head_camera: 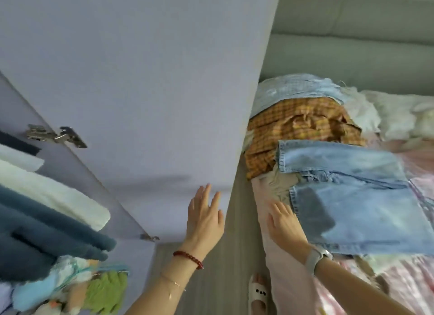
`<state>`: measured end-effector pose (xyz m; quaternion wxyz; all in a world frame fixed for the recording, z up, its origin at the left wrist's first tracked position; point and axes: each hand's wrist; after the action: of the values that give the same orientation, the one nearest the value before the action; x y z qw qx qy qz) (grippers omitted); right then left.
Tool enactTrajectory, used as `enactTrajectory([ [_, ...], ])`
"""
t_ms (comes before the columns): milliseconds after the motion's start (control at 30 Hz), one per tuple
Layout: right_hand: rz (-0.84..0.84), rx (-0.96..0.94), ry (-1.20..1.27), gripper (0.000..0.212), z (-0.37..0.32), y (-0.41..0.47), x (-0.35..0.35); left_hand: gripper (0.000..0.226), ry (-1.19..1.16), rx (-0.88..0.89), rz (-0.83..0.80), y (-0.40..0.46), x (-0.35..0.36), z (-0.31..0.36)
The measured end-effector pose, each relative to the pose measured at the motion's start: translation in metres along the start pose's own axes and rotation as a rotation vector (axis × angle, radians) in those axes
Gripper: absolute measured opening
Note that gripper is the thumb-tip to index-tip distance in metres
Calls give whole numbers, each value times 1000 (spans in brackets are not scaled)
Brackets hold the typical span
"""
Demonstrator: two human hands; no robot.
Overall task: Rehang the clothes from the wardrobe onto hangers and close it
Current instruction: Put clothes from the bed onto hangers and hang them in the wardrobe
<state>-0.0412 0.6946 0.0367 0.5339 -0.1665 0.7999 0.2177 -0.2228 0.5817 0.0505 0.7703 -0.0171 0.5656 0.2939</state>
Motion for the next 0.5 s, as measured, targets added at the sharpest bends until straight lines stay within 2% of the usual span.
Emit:
enactTrajectory([
  [100, 10, 133, 20, 41, 58, 5, -7, 46, -95, 145, -82, 28, 32, 55],
  [233, 7, 288, 28, 42, 141, 30, -12, 43, -169, 218, -208, 72, 84, 125],
  [500, 81, 481, 114, 42, 279, 107, -39, 42, -75, 330, -379, 187, 179, 244],
])
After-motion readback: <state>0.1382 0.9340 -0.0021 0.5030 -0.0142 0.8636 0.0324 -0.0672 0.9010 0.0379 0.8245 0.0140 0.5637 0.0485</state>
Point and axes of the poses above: each hand's wrist, its own y-axis towards the middle knuckle, its own x-axis out of the palm, z = x × y, and after that the axes turned 15 degrees about z, right-handed
